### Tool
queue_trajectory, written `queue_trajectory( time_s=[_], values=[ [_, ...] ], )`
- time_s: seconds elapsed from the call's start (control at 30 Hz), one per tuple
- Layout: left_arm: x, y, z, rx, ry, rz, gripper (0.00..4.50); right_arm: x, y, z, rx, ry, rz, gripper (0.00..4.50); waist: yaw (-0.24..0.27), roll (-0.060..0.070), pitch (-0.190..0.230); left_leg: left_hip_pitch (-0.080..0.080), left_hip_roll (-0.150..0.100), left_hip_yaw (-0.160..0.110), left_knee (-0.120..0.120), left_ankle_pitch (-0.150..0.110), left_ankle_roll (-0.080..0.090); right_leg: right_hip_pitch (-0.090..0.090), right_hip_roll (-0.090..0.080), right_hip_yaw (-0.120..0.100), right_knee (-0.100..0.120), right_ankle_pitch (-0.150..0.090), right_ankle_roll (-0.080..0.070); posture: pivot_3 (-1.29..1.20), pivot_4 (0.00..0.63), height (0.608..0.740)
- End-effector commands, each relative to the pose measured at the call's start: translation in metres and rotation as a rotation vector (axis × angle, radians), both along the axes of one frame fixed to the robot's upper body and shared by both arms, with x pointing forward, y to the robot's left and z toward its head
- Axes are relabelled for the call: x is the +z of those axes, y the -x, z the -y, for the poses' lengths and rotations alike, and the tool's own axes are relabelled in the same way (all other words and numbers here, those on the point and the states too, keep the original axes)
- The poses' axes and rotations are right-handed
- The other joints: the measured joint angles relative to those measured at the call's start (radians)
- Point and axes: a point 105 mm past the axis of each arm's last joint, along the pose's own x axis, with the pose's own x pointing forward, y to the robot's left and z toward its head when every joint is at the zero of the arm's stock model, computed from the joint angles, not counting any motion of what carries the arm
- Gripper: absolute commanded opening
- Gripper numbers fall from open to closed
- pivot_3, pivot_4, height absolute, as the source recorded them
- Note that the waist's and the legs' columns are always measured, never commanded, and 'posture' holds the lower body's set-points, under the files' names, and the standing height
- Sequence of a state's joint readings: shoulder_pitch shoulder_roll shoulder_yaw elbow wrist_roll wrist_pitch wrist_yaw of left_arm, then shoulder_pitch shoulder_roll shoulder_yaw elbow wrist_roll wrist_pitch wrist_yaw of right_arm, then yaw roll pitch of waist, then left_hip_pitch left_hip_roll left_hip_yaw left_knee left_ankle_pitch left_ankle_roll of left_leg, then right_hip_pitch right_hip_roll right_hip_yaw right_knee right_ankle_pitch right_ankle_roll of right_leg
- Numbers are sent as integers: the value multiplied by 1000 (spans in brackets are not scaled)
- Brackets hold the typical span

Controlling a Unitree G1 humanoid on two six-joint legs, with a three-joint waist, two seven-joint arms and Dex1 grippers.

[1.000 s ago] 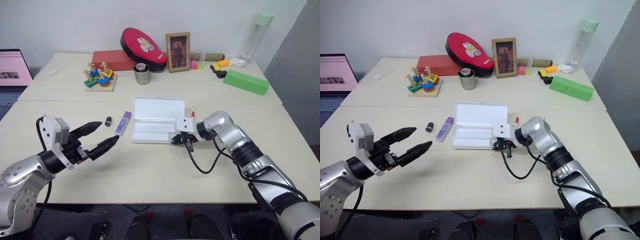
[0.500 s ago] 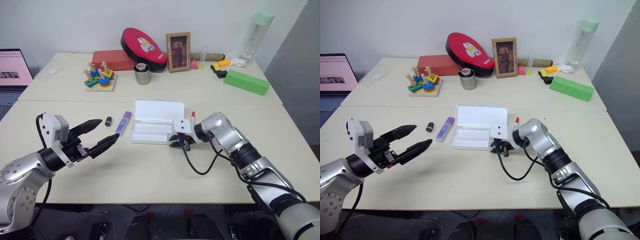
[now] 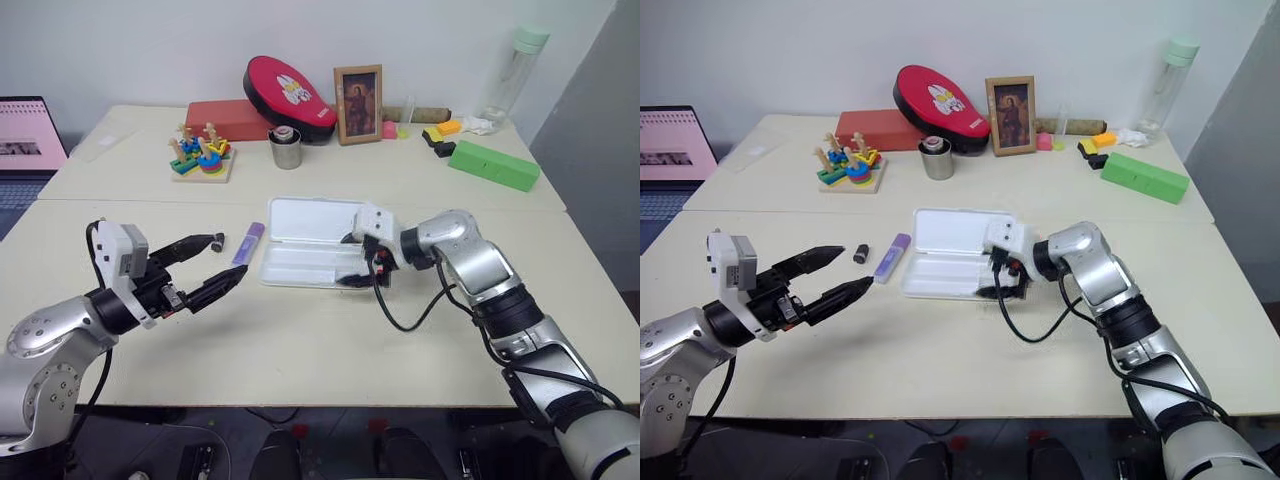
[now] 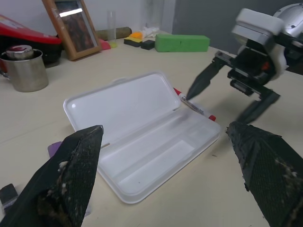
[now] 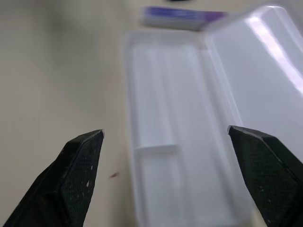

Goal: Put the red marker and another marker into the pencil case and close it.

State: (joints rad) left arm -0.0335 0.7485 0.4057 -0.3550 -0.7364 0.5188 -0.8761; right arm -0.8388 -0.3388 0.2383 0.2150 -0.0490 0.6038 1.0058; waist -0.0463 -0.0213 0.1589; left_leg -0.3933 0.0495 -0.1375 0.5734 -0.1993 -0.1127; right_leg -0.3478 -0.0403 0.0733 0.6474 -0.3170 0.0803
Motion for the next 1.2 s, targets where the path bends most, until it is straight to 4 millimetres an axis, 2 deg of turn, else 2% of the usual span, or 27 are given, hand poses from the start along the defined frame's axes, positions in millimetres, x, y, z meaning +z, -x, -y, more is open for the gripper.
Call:
queue_trajectory(
  time_s=[0.03, 0.13, 0.23, 0.37, 0.47, 0.67, 0.87, 1.2],
  values=[
    [9, -4, 8, -56, -39, 43, 4500, 21, -39, 59, -490, -167, 1, 4488, 4, -1, -1, 0, 0, 0, 0, 0, 0, 0, 0, 0, 0, 0, 0, 0, 150, 740],
    [13, -8, 14, -87, -32, 57, 4500, 11, -36, 79, -639, -153, -13, 4488, 5, -2, -1, 0, 0, 0, 0, 0, 0, 0, 0, 0, 0, 0, 0, 0, 150, 740],
    [16, -12, 19, -115, -35, 66, 4500, -4, -27, 83, -757, -178, -64, 4488, 3, -3, -2, 0, 0, 0, -1, 0, 0, -1, 0, 0, 0, 0, -1, 0, 150, 740],
    [17, -13, 22, -143, -49, 68, 4500, -23, -8, 65, -781, -186, -144, 4488, -14, -1, -1, -3, 0, 1, -2, 0, 0, -3, 0, 0, 0, -1, -1, 0, 150, 740],
    [17, -14, 23, -164, -55, 63, 4500, -26, -2, 54, -799, -204, -162, 4488, -14, 0, -1, -3, 0, 1, -2, 0, 0, -4, 0, 0, 1, -1, -1, 0, 150, 740],
    [16, -15, 26, -179, -56, 59, 4500, -24, -7, 53, -852, -229, -155, 4488, -10, 1, 0, -2, 0, 0, -1, 0, 0, -3, 0, 0, 1, 0, 0, 0, 150, 740],
    [15, -14, 27, -182, -54, 60, 4500, -34, -14, 57, -878, -169, -111, 4488, -9, 0, 0, -3, 0, 0, -1, 0, 0, -3, 0, 0, 1, 0, 0, 0, 150, 740],
    [16, -12, 24, -165, -48, 63, 4500, -42, -13, 44, -858, -163, -133, 4488, -11, -1, -1, -3, 0, 0, -1, 0, 0, -3, 0, 0, 1, 0, 0, 0, 150, 740]
  ],
)
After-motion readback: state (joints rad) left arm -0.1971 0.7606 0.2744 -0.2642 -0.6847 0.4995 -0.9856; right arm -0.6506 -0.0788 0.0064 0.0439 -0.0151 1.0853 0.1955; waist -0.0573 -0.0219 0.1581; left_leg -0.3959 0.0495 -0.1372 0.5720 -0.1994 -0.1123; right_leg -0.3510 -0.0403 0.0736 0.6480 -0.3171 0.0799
